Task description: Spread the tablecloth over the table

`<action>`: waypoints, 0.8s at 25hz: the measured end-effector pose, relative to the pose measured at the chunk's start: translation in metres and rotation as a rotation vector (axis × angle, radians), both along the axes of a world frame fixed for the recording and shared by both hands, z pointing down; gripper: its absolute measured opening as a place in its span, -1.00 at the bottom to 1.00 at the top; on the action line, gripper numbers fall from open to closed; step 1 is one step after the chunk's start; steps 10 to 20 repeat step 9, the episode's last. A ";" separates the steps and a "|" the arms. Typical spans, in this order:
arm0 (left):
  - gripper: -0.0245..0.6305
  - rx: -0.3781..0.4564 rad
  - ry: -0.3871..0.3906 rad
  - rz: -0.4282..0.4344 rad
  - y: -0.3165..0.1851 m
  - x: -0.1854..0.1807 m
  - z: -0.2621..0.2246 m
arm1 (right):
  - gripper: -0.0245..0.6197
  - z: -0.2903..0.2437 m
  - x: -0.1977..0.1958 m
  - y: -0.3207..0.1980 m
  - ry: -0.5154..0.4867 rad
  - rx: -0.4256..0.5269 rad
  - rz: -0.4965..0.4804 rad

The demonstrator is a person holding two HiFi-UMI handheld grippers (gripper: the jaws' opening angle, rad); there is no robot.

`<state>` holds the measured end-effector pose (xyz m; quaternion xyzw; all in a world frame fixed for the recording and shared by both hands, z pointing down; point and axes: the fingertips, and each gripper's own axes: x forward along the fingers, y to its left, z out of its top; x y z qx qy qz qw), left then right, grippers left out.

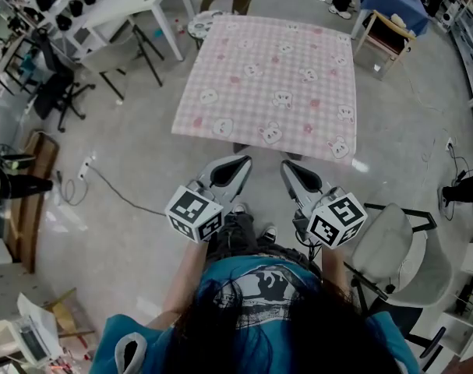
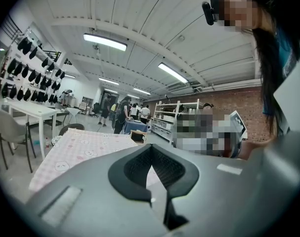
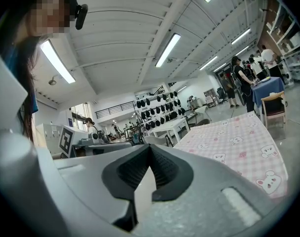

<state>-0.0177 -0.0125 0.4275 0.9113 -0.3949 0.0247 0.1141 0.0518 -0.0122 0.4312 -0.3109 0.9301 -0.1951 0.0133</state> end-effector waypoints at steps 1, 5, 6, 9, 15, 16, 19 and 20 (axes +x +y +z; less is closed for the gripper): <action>-0.88 -0.003 0.001 0.002 0.001 0.000 0.000 | -0.92 0.000 -0.001 0.001 0.000 -0.001 -0.002; -0.88 -0.012 0.007 0.009 0.003 0.000 0.002 | -0.92 0.000 -0.005 0.004 0.001 0.001 -0.015; -0.88 -0.014 0.011 0.010 0.005 0.000 0.003 | -0.92 0.000 -0.005 0.005 0.000 0.002 -0.016; -0.88 -0.025 0.019 0.016 0.010 0.004 0.008 | -0.92 0.002 -0.005 0.011 -0.002 0.004 -0.021; -0.88 -0.025 0.019 0.016 0.010 0.004 0.008 | -0.92 0.002 -0.005 0.011 -0.002 0.004 -0.021; -0.88 -0.025 0.019 0.016 0.010 0.004 0.008 | -0.92 0.002 -0.005 0.011 -0.002 0.004 -0.021; -0.88 -0.025 0.019 0.016 0.010 0.004 0.008 | -0.92 0.002 -0.005 0.011 -0.002 0.004 -0.021; -0.88 -0.025 0.019 0.016 0.010 0.004 0.008 | -0.92 0.002 -0.005 0.011 -0.002 0.004 -0.021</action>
